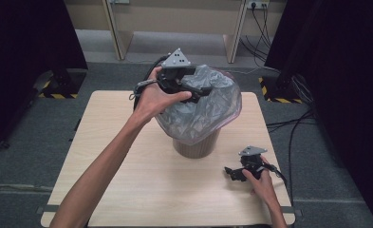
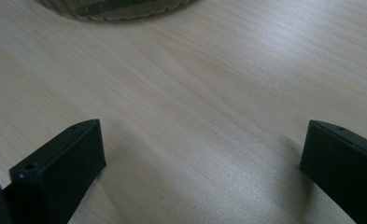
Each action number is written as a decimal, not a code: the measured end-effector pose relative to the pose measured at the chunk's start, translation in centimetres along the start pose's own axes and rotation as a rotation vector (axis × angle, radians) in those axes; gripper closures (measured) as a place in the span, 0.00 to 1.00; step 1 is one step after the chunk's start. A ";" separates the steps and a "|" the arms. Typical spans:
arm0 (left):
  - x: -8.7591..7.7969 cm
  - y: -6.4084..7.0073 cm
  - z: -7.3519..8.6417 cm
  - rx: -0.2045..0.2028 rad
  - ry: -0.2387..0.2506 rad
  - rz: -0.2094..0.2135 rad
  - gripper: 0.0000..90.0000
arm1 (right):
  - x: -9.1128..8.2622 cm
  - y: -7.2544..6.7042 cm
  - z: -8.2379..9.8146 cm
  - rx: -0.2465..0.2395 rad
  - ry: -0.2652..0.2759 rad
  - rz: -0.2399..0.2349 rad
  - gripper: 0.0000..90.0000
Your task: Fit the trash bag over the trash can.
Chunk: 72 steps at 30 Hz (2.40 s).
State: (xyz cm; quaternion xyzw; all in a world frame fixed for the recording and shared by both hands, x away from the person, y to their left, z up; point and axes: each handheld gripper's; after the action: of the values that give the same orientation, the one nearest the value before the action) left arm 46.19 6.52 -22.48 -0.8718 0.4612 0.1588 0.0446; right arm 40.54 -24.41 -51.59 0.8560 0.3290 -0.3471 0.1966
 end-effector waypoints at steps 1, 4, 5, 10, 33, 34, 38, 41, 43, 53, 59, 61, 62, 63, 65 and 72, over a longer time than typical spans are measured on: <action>0.0 0.0 0.0 0.000 0.000 0.000 0.17 | 0.0 0.0 0.0 0.000 0.000 0.000 0.00; -0.3 -0.1 -0.2 -0.009 0.026 0.010 0.17 | 0.0 0.0 0.0 -0.003 0.000 -0.001 0.00; -0.5 -0.2 -0.2 -0.017 0.034 0.011 0.17 | 0.0 0.0 0.0 -0.003 0.000 -0.001 0.00; -2.0 -0.2 -0.5 -0.025 0.054 0.014 0.17 | 0.0 0.0 0.0 -0.004 0.000 -0.001 0.00; -9.7 -3.1 5.6 -0.104 0.126 -0.131 0.17 | -3.1 2.2 -2.1 0.040 0.149 0.047 0.15; -9.8 -3.3 6.0 -0.109 0.120 -0.135 0.17 | -3.2 2.3 -2.4 0.027 0.147 0.051 0.15; -10.0 -4.3 7.9 -0.145 0.103 -0.160 0.17 | -3.7 2.8 -3.6 0.021 0.161 0.059 0.15; -9.8 -5.0 9.4 -0.160 0.082 -0.181 0.17 | -3.9 2.9 -4.0 0.020 0.165 0.063 0.15; -9.6 -5.5 10.3 -0.170 0.062 -0.199 0.17 | -4.2 3.2 -4.4 0.026 0.168 0.071 0.15; -8.9 -5.9 13.8 -0.249 0.037 -0.164 0.17 | -5.7 4.5 -6.7 0.032 0.190 0.106 0.16; -7.9 -6.1 14.2 -0.299 0.041 -0.124 0.19 | -7.1 5.4 -8.5 0.035 0.227 0.125 0.17; -7.0 -5.9 14.0 -0.286 0.027 -0.116 0.22 | -7.2 5.6 -9.3 0.025 0.222 0.135 0.18; -6.7 -6.0 14.0 -0.279 0.020 -0.128 0.22 | -7.2 5.7 -9.8 0.018 0.217 0.137 0.18; -6.5 -6.1 14.0 -0.283 0.019 -0.133 0.22 | -7.3 5.8 -10.1 0.013 0.220 0.141 0.18; -6.1 -6.3 14.1 -0.295 0.018 -0.124 0.22 | -7.3 5.9 -10.8 0.012 0.226 0.138 0.18; -6.6 -6.5 14.4 -0.287 0.021 -0.132 0.20 | -8.8 7.1 -12.7 0.027 0.257 0.177 0.20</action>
State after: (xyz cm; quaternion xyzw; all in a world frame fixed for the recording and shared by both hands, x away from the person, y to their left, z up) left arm 44.66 18.63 -34.49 -0.8992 0.3760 0.2107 -0.0749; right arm 46.60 -25.99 -35.84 0.9215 0.2700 -0.2203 0.1712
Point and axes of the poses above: each handheld gripper's, and its own axes: x roughly forward along the jaws, z roughly out of its underside, y roughly to its right, and after that the axes turned 9 degrees about -x, right-handed
